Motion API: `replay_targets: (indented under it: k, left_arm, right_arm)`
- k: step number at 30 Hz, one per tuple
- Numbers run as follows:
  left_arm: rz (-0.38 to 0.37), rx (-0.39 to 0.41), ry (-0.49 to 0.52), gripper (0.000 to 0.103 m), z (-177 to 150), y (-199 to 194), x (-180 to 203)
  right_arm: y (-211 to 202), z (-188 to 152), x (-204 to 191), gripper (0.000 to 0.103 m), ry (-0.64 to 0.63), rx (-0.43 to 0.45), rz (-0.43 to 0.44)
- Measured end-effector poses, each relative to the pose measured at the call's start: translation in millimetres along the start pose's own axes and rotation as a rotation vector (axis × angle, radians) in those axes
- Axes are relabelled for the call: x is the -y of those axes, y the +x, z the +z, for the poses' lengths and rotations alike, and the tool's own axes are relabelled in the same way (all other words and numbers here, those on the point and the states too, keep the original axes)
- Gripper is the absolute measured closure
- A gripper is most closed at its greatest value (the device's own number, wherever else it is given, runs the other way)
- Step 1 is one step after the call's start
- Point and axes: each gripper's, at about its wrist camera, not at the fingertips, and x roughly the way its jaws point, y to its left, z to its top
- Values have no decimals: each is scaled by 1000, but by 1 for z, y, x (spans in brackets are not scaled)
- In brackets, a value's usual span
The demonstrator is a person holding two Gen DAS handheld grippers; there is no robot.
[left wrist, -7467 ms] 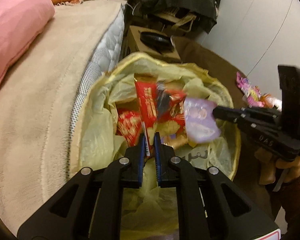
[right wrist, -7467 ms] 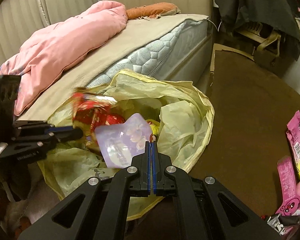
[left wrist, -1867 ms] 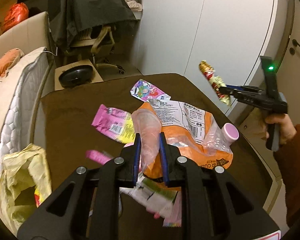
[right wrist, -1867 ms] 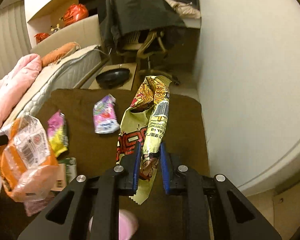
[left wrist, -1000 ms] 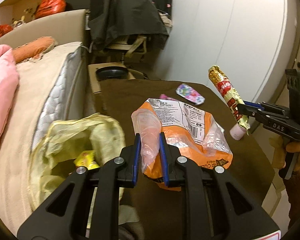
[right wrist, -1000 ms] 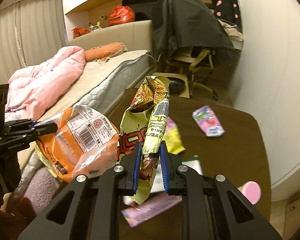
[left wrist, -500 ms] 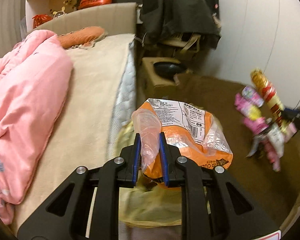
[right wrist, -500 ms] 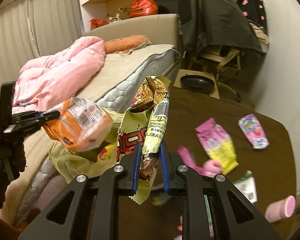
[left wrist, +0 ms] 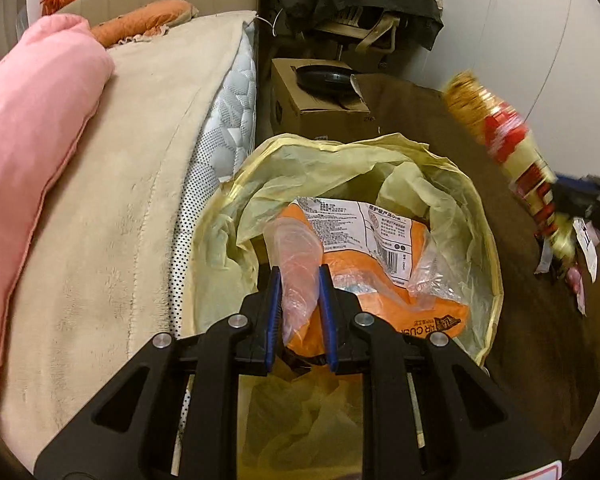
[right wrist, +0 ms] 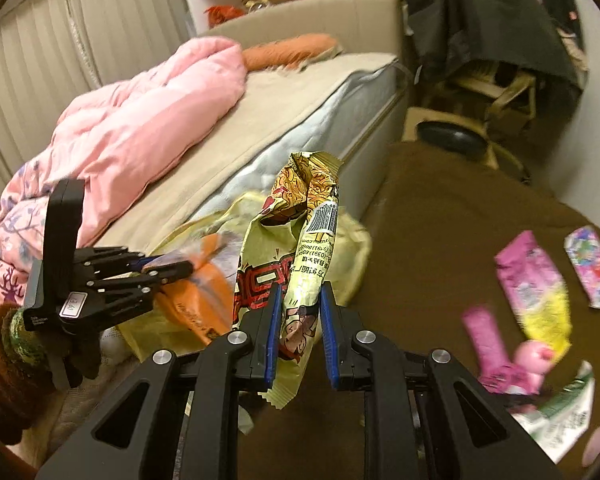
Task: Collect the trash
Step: 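Carry the orange bag and gold wrapper over the yellow trash bag, then open both tools to drop the orange bag and gold wrapper in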
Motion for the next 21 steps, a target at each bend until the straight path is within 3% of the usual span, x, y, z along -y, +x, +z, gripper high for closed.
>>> replay_targets:
  k: [8,13,21]
  left_arm:
    - [-36,0,-32,86,-1,-2,-16]
    - [-60,-10,-57,86,0,5,-20]
    - [-77,-17,-71,85,-4,13,-20]
  right_arm:
    - [66,-1,-23,85,-36,-143,60]
    - [90,-4,-19,85,-31,-213,15]
    - [95,-10,-18,85,-45,-224,-40]
